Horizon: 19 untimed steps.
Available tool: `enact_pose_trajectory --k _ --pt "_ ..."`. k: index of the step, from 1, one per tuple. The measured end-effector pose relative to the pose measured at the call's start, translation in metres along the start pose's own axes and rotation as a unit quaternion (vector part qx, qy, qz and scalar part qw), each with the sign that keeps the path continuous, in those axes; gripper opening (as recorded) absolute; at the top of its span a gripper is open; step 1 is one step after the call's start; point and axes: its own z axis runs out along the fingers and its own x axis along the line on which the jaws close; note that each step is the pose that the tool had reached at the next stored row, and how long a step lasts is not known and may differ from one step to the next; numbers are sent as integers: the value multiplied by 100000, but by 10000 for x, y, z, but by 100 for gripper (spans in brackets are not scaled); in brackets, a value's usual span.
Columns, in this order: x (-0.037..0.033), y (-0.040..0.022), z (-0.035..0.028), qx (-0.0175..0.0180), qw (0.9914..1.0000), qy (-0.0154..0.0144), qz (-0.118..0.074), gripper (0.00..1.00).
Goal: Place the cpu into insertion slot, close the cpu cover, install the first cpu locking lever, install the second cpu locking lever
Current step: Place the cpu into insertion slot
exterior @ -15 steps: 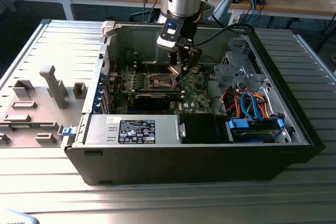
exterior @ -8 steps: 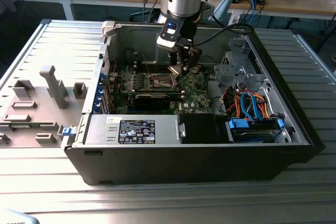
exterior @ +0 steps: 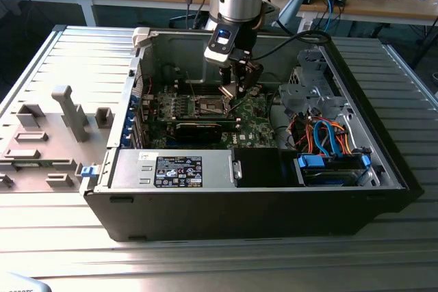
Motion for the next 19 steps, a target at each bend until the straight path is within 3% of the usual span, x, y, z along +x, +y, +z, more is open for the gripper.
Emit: enact_pose_trajectory --k 19 --pt "0 0 0 20 99999 -9 448 54"
